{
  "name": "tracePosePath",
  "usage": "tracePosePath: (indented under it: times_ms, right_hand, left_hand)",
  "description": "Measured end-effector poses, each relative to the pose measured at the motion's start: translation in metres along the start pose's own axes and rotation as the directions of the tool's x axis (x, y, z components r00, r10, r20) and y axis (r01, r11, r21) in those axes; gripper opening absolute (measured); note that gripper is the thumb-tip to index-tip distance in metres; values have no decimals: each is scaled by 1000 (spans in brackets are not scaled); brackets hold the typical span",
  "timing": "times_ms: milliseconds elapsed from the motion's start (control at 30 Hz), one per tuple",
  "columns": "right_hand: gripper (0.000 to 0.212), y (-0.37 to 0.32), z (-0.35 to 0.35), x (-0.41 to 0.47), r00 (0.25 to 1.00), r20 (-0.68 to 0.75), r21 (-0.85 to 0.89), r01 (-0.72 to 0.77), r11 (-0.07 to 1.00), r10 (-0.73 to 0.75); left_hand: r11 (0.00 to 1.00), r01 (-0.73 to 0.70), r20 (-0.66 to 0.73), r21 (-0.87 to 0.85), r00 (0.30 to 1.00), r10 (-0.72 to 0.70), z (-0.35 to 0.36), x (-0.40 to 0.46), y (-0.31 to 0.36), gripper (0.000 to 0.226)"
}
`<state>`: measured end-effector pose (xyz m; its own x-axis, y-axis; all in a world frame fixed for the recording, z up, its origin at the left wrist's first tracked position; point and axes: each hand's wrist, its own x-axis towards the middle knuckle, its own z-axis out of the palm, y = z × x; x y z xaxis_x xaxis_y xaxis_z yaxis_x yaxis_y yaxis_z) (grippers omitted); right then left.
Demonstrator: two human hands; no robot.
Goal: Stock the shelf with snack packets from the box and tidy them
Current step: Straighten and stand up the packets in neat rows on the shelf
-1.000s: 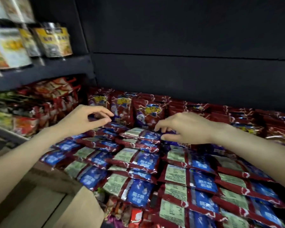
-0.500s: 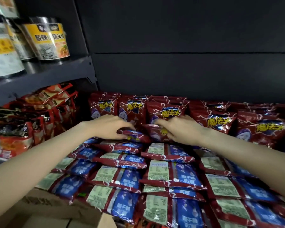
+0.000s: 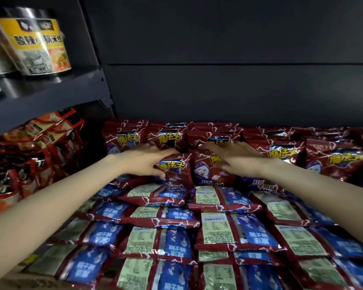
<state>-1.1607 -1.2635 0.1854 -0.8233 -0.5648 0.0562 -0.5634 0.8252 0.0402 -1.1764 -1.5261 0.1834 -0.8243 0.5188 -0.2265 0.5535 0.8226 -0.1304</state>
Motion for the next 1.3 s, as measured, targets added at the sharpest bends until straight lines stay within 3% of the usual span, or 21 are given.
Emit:
tracePosePath:
  times_ms: [100, 200, 300, 400, 467, 567, 600, 700, 800, 833, 933, 1000, 1300]
  right_hand:
    - [56, 2, -2, 3, 1000, 28, 50, -4, 999, 3]
    - [57, 3, -5, 6, 999, -32, 71, -26, 997, 29]
    - [54, 6, -2, 5, 977, -213, 49, -7, 999, 17]
    - [45, 14, 3, 9, 932, -361, -1, 28, 1000, -27]
    - [43, 19, 10, 16, 913, -400, -81, 56, 995, -84]
    - [56, 24, 23, 28, 858, -485, -195, 79, 978, -166]
    - [57, 23, 25, 30, 839, -507, -229, 89, 969, -197]
    - [51, 18, 27, 27, 809, -497, -362, 134, 923, -312]
    - [42, 19, 38, 21, 883, -365, -467, 99, 879, -294]
    - [49, 21, 42, 19, 916, -304, -491, 84, 867, -261]
    - [96, 28, 46, 16, 979, -110, -579, 77, 812, -172]
    - [109, 31, 44, 17, 984, -77, -610, 82, 788, -162]
    - [116, 34, 37, 17, 984, -107, -490, 73, 869, -143]
  left_hand:
    - [996, 51, 93, -68, 995, -45, -9, 3, -13, 88]
    - [994, 99, 57, -50, 994, -96, -13, 9, -23, 95]
    - [995, 91, -183, -39, 978, -97, -10, 13, -26, 87]
    - [997, 22, -470, -70, 881, -52, -6, 14, -26, 65]
    - [998, 24, -562, -55, 825, -51, 1, 19, -26, 59]
    - [998, 37, -644, 59, 765, 9, 14, 32, -22, 58]
    - [996, 24, -646, 88, 762, 39, 17, 34, -20, 61]
    - [994, 17, -466, 105, 884, 34, 26, 36, -16, 96]
    - [973, 33, -361, 228, 931, 53, 37, 36, -22, 130]
    - [969, 29, -355, 246, 933, 62, 39, 37, -24, 134]
    - [969, 15, -370, 247, 926, 80, 42, 42, -25, 139]
    - [975, 1, -405, 220, 910, 90, 45, 46, -21, 138]
    - [974, -31, -395, 226, 911, 121, 42, 54, -13, 137]
